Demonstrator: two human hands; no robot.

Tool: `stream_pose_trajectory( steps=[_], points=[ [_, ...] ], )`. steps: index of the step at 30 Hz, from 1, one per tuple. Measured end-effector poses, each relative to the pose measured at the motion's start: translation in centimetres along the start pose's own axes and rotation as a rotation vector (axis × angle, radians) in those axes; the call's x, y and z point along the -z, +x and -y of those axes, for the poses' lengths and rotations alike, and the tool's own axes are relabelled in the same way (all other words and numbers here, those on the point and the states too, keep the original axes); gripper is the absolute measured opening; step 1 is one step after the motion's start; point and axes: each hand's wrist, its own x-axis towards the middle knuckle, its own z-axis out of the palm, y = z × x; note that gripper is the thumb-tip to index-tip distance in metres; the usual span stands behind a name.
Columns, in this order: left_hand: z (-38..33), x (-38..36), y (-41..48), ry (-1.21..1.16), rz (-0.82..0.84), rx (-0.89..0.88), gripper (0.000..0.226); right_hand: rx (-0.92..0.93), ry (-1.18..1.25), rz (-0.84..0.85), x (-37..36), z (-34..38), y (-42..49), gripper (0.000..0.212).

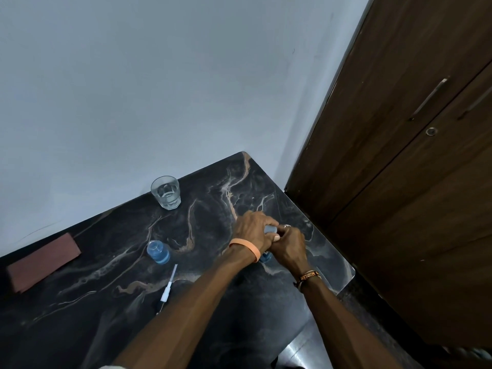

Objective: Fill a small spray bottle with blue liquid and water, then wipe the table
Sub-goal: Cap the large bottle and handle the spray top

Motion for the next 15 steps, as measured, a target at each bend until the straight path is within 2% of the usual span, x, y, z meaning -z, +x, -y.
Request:
stream_pose_trajectory(
  steps=[4, 7, 9, 13, 15],
  points=[
    [0.6, -0.9, -0.4, -0.002, 0.004, -0.069, 0.022, 0.0, -0.023, 0.006, -0.1, 0.1, -0.2, 0.014],
    [1.6, -1.3, -1.1, -0.003, 0.025, -0.067, 0.046, 0.02, -0.013, 0.006, -0.3, -0.2, -0.1, 0.02],
    [2.4, -1.5, -2.3, -0.072, 0.006, -0.065, 0.054, 0.055, -0.022, -0.006, -0.5, -0.5, -0.1, 0.034],
    [3.9, -1.4, -5.5, -0.194, -0.085, -0.026, 0.049, 0.008, -0.089, 0.018, -1.0, -1.1, 0.1, 0.085],
    [4.7, -1.1, -7.2, -0.234, -0.126, 0.022, 0.044, 0.007, -0.147, 0.036, -1.2, -1.0, 0.1, 0.1]
  ],
)
